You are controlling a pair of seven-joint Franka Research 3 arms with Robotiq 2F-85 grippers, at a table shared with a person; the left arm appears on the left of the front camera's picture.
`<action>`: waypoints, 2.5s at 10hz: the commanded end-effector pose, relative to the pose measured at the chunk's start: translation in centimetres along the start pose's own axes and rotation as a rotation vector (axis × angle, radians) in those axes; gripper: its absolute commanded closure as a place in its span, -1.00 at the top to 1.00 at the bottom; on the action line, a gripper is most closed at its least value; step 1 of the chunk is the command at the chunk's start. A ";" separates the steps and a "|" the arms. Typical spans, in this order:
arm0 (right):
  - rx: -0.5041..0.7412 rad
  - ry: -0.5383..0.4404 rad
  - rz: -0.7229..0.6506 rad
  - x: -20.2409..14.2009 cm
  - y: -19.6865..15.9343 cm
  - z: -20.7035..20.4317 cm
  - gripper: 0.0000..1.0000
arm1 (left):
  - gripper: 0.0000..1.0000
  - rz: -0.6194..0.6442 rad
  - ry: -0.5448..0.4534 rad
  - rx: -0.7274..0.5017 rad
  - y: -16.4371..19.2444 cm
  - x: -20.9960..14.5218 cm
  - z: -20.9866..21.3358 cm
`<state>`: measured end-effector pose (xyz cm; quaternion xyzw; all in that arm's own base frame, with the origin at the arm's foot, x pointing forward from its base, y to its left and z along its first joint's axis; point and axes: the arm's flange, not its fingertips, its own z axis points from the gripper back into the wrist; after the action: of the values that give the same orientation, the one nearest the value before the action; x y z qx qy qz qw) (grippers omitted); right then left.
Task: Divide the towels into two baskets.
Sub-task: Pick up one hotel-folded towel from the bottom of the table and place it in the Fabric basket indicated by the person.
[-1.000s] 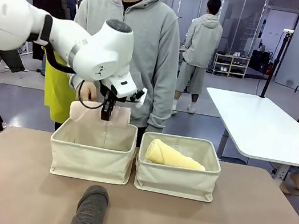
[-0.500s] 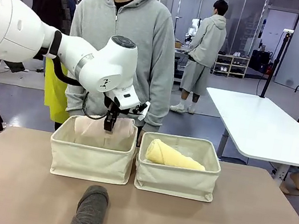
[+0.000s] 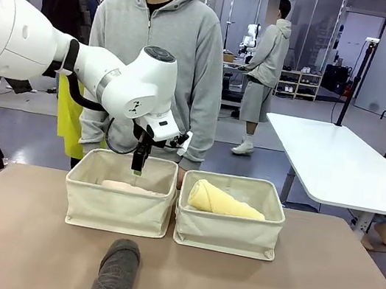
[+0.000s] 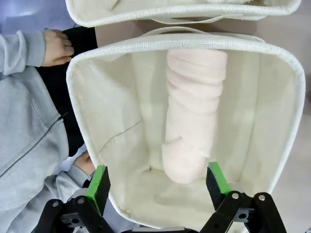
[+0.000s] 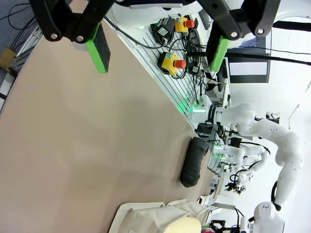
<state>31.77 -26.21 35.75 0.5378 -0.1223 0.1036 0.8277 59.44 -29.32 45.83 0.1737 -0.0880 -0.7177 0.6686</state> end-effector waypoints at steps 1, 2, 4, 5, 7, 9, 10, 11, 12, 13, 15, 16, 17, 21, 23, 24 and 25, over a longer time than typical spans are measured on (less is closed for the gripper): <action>-0.012 -0.003 0.000 -0.4 0.4 -0.2 1.00 | 1.00 -0.006 -0.001 0.002 0.0 0.2 -0.1; -0.012 -0.003 0.000 -0.4 0.4 -0.2 1.00 | 1.00 -0.006 -0.001 0.002 0.0 0.2 -0.1; -0.012 -0.003 0.000 -0.4 0.4 -0.2 1.00 | 1.00 -0.006 -0.001 0.002 0.0 0.2 -0.1; -0.012 -0.003 0.000 -0.4 0.4 -0.2 1.00 | 1.00 -0.006 -0.001 0.002 0.0 0.2 -0.1; -0.012 -0.003 0.000 -0.4 0.4 -0.2 1.00 | 1.00 -0.006 -0.001 0.002 0.0 0.2 -0.1; -0.012 -0.003 0.000 -0.4 0.4 -0.2 1.00 | 1.00 -0.006 -0.001 0.002 0.0 0.2 -0.1; -0.012 -0.003 0.000 -0.4 0.4 -0.2 1.00 | 1.00 -0.006 -0.001 0.002 0.0 0.2 -0.1; -0.012 -0.003 0.000 -0.4 0.4 -0.2 1.00 | 1.00 -0.004 -0.001 -0.002 -0.1 0.2 -0.1; -0.012 -0.003 0.000 -0.4 0.4 -0.2 1.00 | 1.00 0.039 -0.022 -0.056 -0.2 -1.7 1.7; -0.012 -0.003 0.000 -0.4 0.4 -0.2 1.00 | 1.00 0.105 -0.060 -0.093 -1.3 -3.7 3.2; -0.012 -0.003 0.000 -0.4 0.4 -0.2 1.00 | 1.00 0.256 -0.177 -0.123 -4.5 -9.2 5.6; -0.012 -0.003 0.000 -0.4 0.4 -0.2 1.00 | 1.00 0.344 -0.309 -0.143 -6.3 -12.5 7.1; -0.012 -0.003 0.000 -0.4 0.4 -0.2 1.00 | 1.00 0.390 -0.360 -0.200 -8.2 -14.8 7.8; -0.012 -0.003 0.000 -0.4 0.4 -0.2 1.00 | 1.00 0.780 -0.481 -0.493 -16.6 -25.0 5.8; -0.012 -0.003 0.000 -0.4 0.4 -0.2 1.00 | 1.00 0.951 -0.664 -0.622 -22.2 -29.6 4.3; -0.012 -0.003 0.000 -0.4 0.4 -0.2 1.00 | 1.00 1.051 -0.783 -0.711 -26.1 -32.1 3.3; -0.012 -0.003 0.000 -0.4 0.4 -0.2 1.00 | 1.00 1.089 -0.926 -0.789 -29.3 -33.7 2.4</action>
<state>31.63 -26.26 35.80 0.5376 -0.1239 0.1026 0.8277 35.35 4.68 42.48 -0.3943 -0.1293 -0.3131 0.8543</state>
